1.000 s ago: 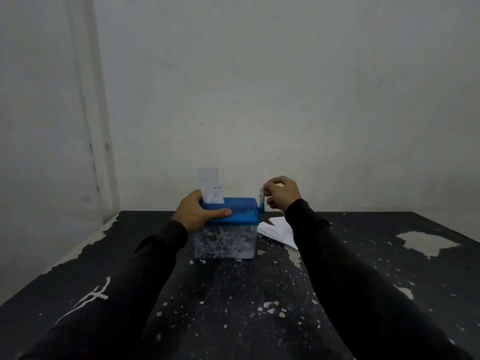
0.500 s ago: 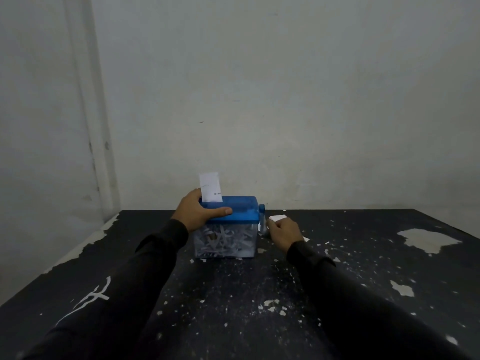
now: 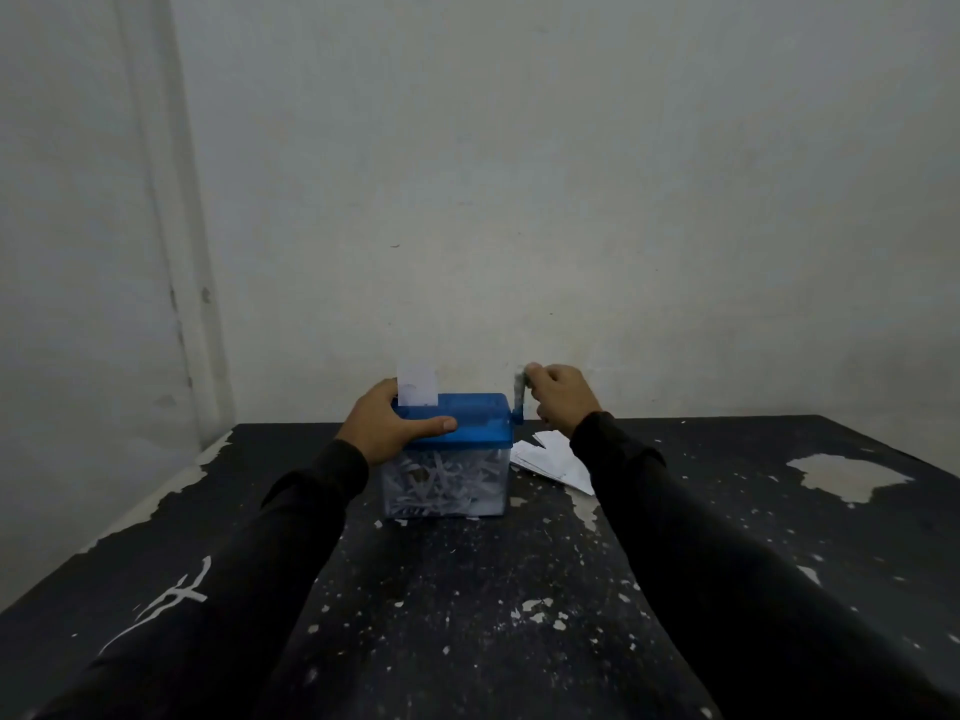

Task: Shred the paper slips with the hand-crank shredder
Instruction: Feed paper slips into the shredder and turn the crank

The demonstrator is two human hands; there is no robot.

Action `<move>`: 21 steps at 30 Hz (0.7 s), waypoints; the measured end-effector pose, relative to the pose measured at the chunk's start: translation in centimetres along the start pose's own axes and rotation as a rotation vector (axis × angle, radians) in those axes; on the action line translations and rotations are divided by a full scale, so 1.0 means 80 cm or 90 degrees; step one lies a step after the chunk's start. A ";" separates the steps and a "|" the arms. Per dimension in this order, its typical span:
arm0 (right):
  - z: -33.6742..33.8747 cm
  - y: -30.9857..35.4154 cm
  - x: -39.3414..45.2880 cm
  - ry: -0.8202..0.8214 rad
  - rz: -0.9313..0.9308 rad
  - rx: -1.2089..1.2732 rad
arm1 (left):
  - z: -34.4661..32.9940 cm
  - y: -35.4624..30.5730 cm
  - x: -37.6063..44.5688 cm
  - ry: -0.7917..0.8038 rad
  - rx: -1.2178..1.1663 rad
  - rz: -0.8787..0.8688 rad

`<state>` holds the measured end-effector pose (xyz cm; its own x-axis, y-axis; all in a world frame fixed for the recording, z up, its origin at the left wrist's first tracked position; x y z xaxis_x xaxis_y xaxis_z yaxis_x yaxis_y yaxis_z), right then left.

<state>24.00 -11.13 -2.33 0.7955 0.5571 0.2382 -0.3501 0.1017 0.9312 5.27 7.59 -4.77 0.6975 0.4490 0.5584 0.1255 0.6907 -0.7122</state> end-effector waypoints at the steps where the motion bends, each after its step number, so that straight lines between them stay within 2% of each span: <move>1: -0.001 -0.003 0.008 -0.026 -0.007 0.004 | 0.000 0.000 0.000 -0.002 0.005 0.002; 3: -0.007 -0.012 0.016 -0.059 -0.007 0.024 | -0.001 0.001 0.000 -0.005 0.009 0.007; 6: -0.014 -0.032 0.021 -0.104 -0.005 -0.035 | -0.001 0.004 0.001 -0.004 0.001 0.016; 10: -0.027 -0.082 0.014 -0.039 -0.058 -0.215 | 0.000 0.009 0.002 -0.005 -0.015 0.014; 13: -0.027 -0.106 -0.011 0.003 -0.077 -0.246 | 0.001 0.006 0.000 -0.011 -0.003 0.011; 15: -0.024 -0.104 -0.029 0.003 -0.069 -0.238 | 0.001 0.004 -0.001 -0.010 0.009 0.015; 19: -0.008 -0.057 -0.060 -0.040 0.011 -0.102 | 0.000 -0.001 0.000 -0.015 0.030 0.017; 21: -0.006 -0.028 -0.064 -0.011 0.016 -0.055 | 0.000 -0.003 0.000 -0.015 0.035 0.015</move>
<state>20.50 -13.84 -5.79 0.7944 0.5460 0.2661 -0.4106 0.1599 0.8977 5.22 7.46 -4.61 0.6827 0.4783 0.5524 0.0695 0.7100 -0.7007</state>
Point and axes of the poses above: each hand's wrist, its own x-axis towards the middle knuckle, its own z-axis out of the back of the hand, y = z × x, the point moved 7 cm from there along x, towards the middle knuckle, and after that the axes turned 7 degrees about -z, right-handed, at the moved point
